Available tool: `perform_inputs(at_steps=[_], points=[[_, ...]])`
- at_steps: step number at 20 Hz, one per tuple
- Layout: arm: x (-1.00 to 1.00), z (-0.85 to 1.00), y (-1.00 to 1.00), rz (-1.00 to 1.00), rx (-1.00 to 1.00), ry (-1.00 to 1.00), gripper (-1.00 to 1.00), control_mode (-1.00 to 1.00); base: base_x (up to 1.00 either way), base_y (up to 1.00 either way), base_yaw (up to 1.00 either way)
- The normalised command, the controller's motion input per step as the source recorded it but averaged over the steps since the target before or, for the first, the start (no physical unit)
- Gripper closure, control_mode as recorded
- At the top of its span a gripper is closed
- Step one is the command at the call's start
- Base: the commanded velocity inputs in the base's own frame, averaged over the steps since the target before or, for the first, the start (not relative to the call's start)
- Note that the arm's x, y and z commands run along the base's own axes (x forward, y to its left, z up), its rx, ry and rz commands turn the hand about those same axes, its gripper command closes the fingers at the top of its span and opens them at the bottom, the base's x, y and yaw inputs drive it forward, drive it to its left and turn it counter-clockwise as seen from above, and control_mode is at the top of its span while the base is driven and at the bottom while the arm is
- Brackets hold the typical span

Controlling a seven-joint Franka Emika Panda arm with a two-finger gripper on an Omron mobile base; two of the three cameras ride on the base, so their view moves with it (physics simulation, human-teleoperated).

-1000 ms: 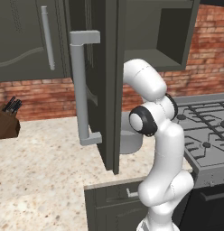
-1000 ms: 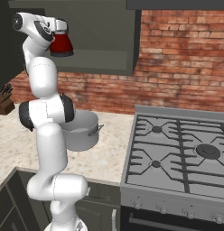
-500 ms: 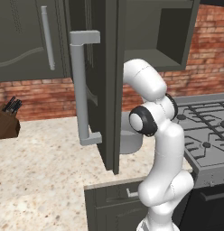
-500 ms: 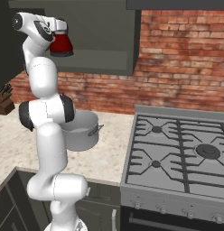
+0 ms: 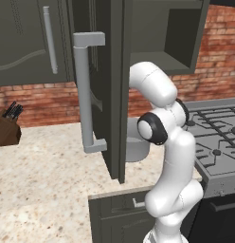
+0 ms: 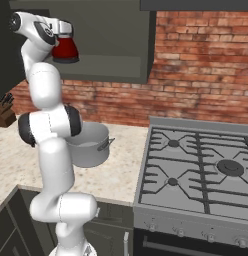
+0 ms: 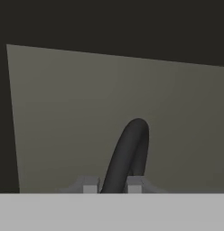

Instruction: Pick the kettle from the cabinet and place it on a stove burner. Then pick the pot from the counter and place it on another stove burner. Finally, turn both burners on.

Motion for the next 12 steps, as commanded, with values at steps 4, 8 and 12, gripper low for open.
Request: perform_inputs(at_steps=[4, 8, 12], points=[[-0.35, -0.01, -0.01, 0.00, 0.01, 0.00, 1.00, -1.00, 0.00, 0.00, 0.00], [-0.33, -0.18, -0.23, -0.03, 0.00, 0.00, 1.00, -1.00, 0.00, 0.00, 0.00], [-0.32, -0.36, -0.48, -0.05, 0.00, -0.01, 1.00, -1.00, 0.00, 0.00, 0.00]])
